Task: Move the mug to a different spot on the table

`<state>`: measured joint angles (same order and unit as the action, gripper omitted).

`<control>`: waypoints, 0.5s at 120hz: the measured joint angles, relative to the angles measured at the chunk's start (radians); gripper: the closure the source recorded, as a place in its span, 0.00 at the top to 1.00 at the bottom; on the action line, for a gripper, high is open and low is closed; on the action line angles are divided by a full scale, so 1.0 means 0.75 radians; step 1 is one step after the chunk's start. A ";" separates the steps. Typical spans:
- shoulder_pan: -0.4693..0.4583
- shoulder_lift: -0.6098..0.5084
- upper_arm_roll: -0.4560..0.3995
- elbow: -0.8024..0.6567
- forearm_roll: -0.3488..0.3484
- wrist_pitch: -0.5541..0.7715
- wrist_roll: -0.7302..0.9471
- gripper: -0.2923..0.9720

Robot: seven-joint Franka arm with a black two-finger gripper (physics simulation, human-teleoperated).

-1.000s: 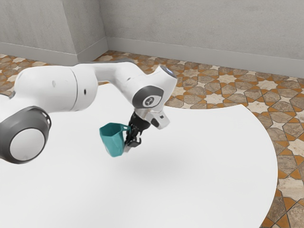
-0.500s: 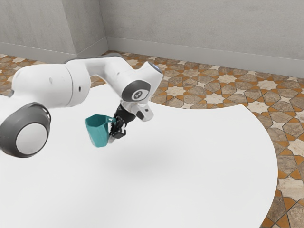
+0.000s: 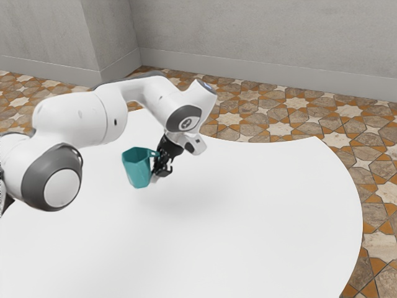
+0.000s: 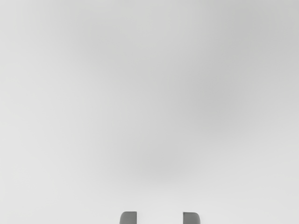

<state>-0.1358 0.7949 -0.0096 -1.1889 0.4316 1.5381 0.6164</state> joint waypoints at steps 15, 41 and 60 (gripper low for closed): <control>0.015 0.036 -0.020 0.037 0.001 0.001 0.005 0.15; 0.016 0.073 -0.037 0.044 -0.001 0.010 0.009 0.15; 0.019 0.091 -0.044 0.052 -0.004 0.015 0.009 0.19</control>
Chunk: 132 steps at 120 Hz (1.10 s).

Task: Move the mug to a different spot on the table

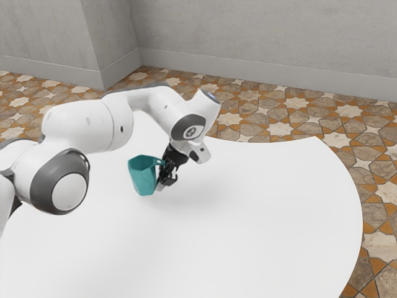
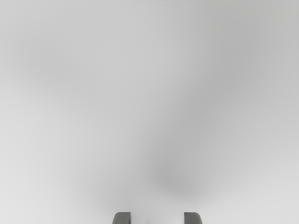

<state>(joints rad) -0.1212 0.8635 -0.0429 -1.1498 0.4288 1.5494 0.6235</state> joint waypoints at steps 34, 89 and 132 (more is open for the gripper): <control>-0.005 0.027 -0.001 0.001 -0.036 0.010 0.003 0.33; -0.094 -0.227 0.025 -0.106 -0.231 0.139 -0.033 0.69; 0.079 -0.991 0.017 -0.652 -0.475 0.337 -0.201 0.74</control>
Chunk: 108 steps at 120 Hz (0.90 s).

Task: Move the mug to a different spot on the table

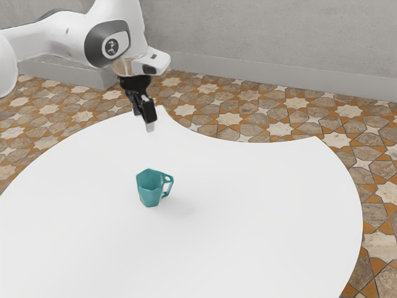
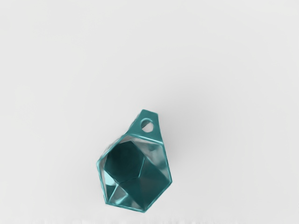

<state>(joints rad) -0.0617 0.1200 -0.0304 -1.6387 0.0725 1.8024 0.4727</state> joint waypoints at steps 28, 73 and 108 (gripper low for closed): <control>0.097 -0.046 0.005 0.183 -0.181 -0.063 -0.074 0.75; 0.107 -0.044 0.026 0.228 -0.226 -0.153 -0.142 0.75; 0.101 -0.045 0.064 0.229 -0.225 -0.178 -0.173 0.75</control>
<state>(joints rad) 0.0137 0.0859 0.0177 -1.4667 -0.0961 1.6687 0.3429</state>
